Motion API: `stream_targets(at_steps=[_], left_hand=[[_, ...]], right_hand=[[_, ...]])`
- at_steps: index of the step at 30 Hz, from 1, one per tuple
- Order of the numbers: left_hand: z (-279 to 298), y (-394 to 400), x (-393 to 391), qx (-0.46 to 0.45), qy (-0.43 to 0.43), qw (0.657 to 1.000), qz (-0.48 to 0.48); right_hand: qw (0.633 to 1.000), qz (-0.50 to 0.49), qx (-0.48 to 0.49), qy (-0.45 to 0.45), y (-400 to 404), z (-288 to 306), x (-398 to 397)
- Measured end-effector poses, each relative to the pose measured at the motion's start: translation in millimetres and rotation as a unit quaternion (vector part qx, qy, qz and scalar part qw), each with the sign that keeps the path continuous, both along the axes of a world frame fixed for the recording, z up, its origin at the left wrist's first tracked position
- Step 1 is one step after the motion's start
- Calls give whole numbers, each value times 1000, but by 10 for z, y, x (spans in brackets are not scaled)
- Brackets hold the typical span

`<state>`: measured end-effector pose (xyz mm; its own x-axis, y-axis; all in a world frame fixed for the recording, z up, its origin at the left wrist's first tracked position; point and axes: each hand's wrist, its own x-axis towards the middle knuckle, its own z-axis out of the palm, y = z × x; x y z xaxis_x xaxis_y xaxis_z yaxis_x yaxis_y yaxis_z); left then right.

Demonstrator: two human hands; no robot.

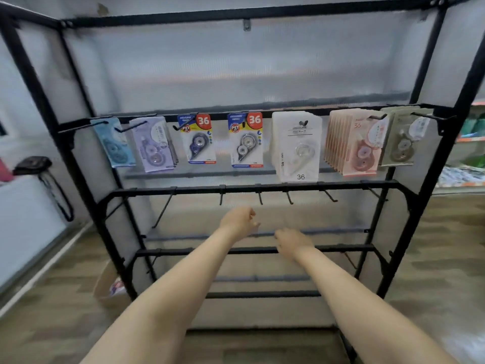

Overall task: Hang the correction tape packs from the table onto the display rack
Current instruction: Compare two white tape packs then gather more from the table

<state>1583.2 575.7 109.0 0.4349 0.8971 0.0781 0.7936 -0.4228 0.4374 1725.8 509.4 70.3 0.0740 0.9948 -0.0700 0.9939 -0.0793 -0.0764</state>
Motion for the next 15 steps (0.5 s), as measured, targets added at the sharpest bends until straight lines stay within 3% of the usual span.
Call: stream_targets(at_steps=[3,6,15], left_hand=[[-48,-81,-690,79,180,980,19],[-29,-219,-1528,107,302,944,81],[-3,-1261,-4524,14,383,873,302]], right_hand=[[997,76,10,-12,174,86,-687],[986,161,35,-22,324,211,-1566],[909,411,65,7,148,252,-4716]])
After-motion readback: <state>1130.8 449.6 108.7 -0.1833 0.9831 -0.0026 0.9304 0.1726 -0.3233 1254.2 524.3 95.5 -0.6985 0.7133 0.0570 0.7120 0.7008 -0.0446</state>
